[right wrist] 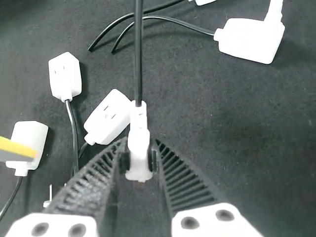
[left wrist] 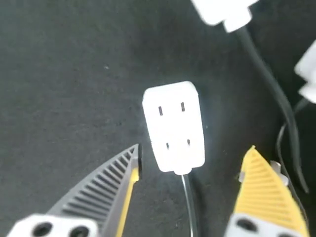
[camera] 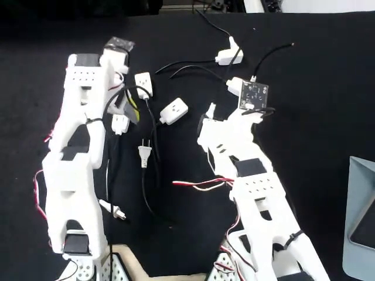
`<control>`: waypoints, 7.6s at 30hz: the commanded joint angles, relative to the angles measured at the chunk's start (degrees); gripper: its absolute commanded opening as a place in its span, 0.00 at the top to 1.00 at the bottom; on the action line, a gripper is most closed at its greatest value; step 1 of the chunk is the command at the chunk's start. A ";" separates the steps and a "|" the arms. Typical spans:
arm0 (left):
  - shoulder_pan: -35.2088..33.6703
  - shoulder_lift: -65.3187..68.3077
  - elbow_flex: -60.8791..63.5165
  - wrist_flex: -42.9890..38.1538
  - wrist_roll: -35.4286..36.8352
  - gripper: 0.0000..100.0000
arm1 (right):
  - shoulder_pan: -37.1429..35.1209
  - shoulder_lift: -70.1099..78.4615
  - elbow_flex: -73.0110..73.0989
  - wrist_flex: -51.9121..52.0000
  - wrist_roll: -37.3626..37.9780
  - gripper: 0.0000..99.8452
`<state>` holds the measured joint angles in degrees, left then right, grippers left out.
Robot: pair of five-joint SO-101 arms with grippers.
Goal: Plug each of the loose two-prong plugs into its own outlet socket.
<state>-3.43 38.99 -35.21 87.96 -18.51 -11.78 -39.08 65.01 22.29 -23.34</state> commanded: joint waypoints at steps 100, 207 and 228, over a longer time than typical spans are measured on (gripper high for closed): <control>-8.13 -103.38 84.35 -25.49 3.34 0.72 | -26.55 -6.99 -5.93 15.03 17.05 0.99; -18.24 -83.87 90.59 -33.49 10.46 0.72 | -32.18 44.35 -18.51 -33.05 27.25 0.99; -18.24 -83.87 90.68 -33.58 10.46 0.72 | -30.07 39.08 -13.23 -32.88 27.25 0.99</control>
<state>-21.27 -43.56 55.69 54.29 -8.40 -42.81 2.86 51.12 -10.15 3.91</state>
